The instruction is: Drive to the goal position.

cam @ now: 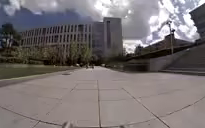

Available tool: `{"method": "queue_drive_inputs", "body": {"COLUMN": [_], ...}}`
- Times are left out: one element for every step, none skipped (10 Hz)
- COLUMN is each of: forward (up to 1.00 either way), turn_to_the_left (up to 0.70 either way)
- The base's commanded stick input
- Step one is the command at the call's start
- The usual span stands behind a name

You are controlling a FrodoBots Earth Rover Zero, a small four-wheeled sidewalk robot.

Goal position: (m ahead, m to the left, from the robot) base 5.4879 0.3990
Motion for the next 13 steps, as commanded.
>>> {"method": "queue_drive_inputs", "body": {"forward": [0.7, 0.7, 0.7, 0.7, 0.7, 0.7, 0.7, 0.7, 0.7, 0.7, 0.7, 0.7, 0.7], "turn_to_the_left": [0.0, 0.0, 0.0, 0.0, 0.0, 0.0, 0.0, 0.0, 0.0, 0.0, 0.0, 0.0, 0.0]}}
